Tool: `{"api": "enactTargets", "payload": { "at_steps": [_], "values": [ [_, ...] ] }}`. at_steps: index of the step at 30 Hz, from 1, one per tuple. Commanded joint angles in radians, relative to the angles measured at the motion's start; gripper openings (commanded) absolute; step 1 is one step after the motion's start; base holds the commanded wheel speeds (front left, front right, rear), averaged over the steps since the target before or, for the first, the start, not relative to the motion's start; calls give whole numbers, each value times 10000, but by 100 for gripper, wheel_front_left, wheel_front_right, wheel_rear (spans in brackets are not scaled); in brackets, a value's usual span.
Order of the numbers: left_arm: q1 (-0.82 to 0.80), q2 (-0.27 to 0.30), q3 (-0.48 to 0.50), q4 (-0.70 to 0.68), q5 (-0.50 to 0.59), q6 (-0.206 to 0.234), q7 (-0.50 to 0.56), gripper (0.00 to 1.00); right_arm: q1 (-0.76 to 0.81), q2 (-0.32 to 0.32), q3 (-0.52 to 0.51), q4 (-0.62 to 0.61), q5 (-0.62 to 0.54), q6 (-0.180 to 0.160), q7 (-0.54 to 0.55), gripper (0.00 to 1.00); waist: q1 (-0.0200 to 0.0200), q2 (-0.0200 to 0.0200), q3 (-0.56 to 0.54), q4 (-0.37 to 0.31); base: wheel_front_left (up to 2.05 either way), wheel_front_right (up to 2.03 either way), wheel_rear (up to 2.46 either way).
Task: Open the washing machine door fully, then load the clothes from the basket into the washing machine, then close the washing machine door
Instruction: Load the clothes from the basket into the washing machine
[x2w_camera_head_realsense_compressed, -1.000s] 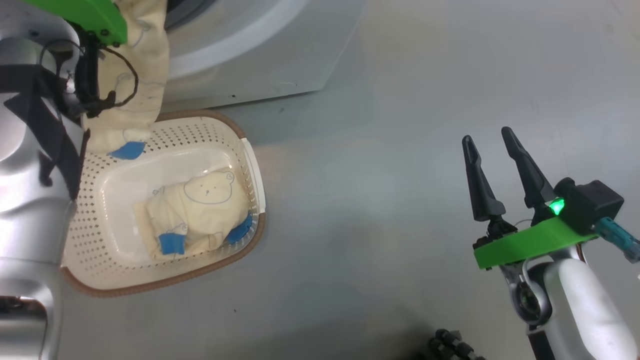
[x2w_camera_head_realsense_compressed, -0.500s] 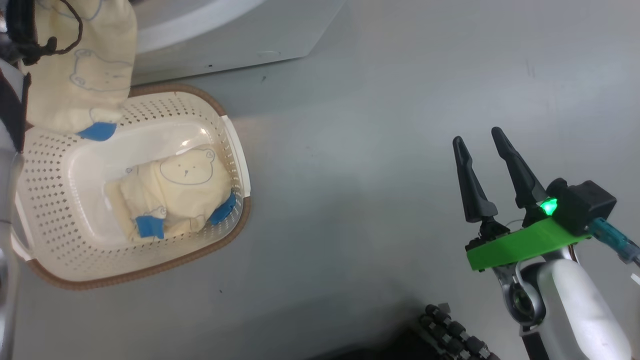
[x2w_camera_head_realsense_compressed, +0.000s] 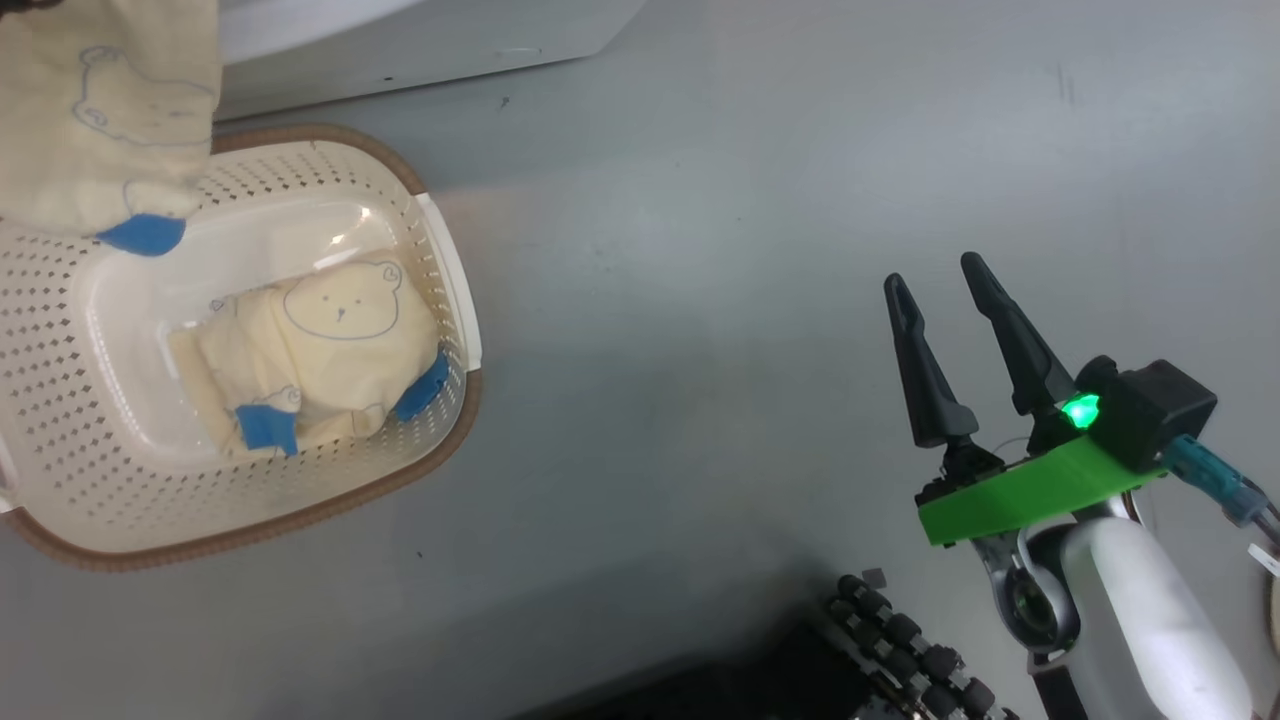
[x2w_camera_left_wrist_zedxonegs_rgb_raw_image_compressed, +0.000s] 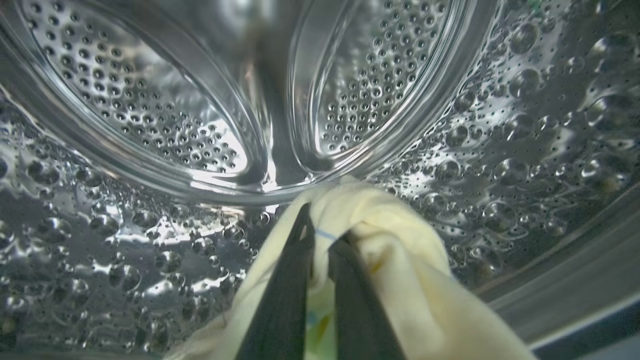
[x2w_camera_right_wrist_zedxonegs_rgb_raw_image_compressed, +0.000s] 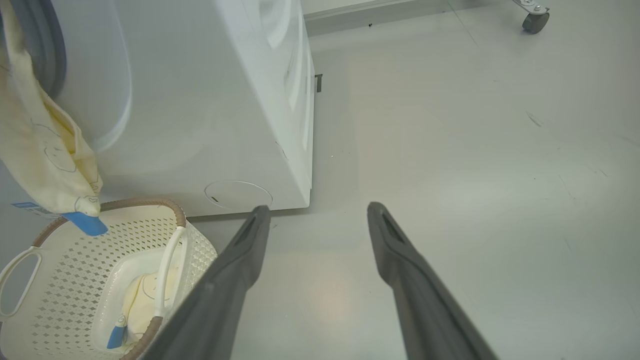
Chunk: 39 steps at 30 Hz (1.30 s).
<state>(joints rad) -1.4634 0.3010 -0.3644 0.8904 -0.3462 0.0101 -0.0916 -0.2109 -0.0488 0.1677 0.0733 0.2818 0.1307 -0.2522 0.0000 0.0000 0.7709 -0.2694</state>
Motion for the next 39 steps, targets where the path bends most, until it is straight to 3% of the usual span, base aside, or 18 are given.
{"api": "enactTargets", "payload": {
  "at_steps": [1,6,12,13,14,25,39],
  "values": [
    [-597,481,107,-319,99,51,-181,0,250,-19,199,-266,92,0,-95,100,0,0,18,-30,0,0,0],
    [-1180,656,-152,-422,586,115,-1282,0,220,-17,311,-208,278,0,-95,100,0,0,80,-146,0,0,0],
    [-1464,668,-145,-162,604,54,-1581,0,197,-16,376,-129,392,0,-95,100,0,0,106,-239,0,0,0],
    [-1432,657,-190,-9,612,27,-1557,8,183,-16,373,-101,403,0,-95,100,0,0,72,-239,0,0,0],
    [-1353,558,-134,306,451,11,-1426,100,182,-16,364,-43,388,0,-95,100,0,0,4,-226,0,0,0],
    [-899,199,-150,1238,56,-92,-1304,100,4,-15,143,-4,329,0,-95,100,0,0,-526,100,0,0,0],
    [524,-305,24,1110,-446,-68,-1643,100,-270,-15,-247,-73,56,0,-95,100,0,0,-1542,824,0,0,0]
  ]
}}
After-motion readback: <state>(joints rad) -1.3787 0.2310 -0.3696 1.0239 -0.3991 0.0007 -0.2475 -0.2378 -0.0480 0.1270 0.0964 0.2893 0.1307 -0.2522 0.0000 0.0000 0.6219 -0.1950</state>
